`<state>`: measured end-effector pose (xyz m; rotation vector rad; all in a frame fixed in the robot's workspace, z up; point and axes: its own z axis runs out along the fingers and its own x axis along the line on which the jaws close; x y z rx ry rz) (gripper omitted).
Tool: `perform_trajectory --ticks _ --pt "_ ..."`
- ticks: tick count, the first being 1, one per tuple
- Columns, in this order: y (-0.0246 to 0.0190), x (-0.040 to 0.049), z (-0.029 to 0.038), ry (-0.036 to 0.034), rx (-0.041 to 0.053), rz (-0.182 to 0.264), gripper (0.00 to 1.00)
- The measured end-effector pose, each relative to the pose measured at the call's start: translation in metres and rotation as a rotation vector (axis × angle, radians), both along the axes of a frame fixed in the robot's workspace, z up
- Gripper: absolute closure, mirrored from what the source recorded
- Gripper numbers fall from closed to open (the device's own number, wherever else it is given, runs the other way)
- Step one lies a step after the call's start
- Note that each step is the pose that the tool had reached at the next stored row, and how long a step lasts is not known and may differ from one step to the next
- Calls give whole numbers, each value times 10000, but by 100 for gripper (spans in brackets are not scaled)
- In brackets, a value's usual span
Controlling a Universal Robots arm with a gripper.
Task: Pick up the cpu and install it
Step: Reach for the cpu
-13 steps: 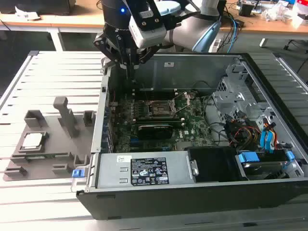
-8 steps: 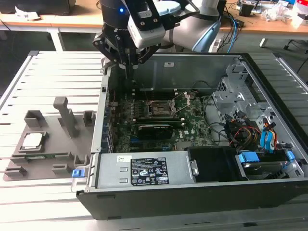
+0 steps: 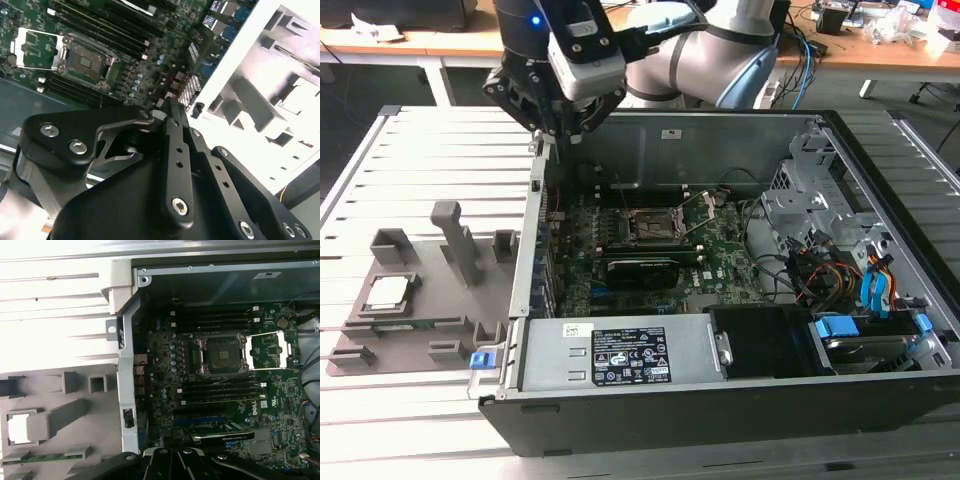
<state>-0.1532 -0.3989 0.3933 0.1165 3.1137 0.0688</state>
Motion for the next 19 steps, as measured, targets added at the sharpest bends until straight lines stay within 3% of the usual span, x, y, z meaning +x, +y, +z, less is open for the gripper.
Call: perform_trajectory --ticks 6,12,19 --pt "0 -318 -1 0 1 0 89" --pt "0 -440 -1 0 1 -1 89" --pt "0 -667 -1 0 0 -1 89"
